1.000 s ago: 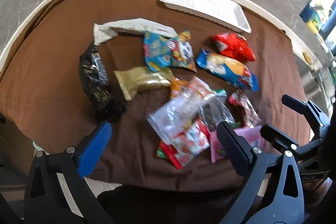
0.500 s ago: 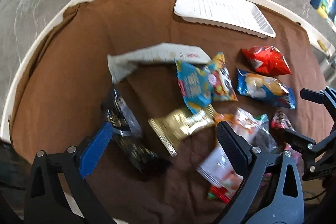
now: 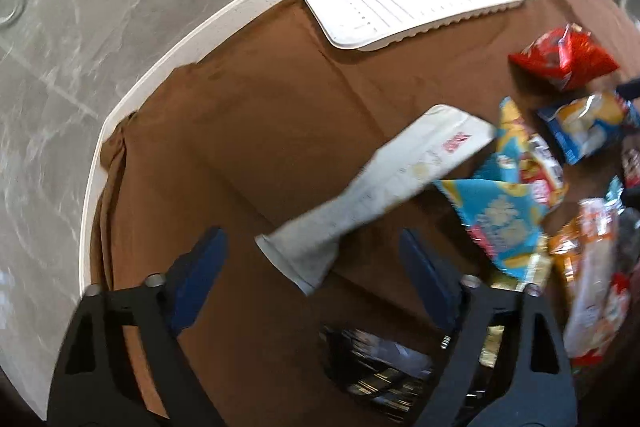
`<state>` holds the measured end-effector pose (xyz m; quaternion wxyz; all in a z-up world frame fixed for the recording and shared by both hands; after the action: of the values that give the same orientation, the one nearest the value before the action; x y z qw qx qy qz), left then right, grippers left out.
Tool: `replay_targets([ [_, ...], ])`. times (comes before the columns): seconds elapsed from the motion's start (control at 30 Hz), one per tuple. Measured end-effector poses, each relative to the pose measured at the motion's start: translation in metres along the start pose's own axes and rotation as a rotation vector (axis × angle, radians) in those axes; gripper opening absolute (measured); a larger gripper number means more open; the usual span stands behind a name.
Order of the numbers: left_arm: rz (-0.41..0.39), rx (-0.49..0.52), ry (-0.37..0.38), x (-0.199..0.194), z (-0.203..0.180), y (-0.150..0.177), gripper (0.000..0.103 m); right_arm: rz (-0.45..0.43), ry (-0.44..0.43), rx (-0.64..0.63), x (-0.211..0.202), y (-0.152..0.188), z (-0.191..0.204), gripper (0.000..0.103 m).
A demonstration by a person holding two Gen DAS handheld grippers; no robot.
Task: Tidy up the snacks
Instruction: 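Grasp the white wrapped bar with the left tool while the right tool grasps the blue Tipo bag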
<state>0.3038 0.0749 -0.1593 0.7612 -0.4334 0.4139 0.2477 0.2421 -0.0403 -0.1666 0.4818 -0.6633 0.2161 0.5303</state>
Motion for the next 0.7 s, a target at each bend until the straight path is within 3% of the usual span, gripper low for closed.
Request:
replay_targets([
  [0.1, 0.052, 0.020, 0.060, 0.020, 0.001, -0.001, 0.045, 0.016, -0.002, 0.009, 0.004, -0.001, -0.003, 0.098],
  [0.13, 0.073, 0.028, 0.076, 0.029, 0.001, -0.001, 0.041, 0.021, -0.005, 0.009, 0.005, -0.002, -0.003, 0.096],
  [0.3, 0.066, 0.129, 0.084, 0.045, -0.004, -0.004, 0.041, 0.046, -0.008, -0.019, 0.009, -0.008, -0.002, 0.085],
  [0.7, 0.026, 0.323, 0.115, 0.055, -0.016, -0.015, 0.041, 0.066, -0.082, -0.096, -0.010, -0.015, 0.017, 0.084],
])
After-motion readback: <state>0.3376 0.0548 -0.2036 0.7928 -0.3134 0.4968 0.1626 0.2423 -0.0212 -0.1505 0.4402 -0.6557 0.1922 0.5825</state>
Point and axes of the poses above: each gripper's, at about its wrist camera, not at the fingertips, and x roughly the way its jaws point, z to its left, y to its underside, the point moved 10 cm from there along x, roughly the way its jaws point, and after that the axes turned 14 degrees about -x, right-handed, at the moved point
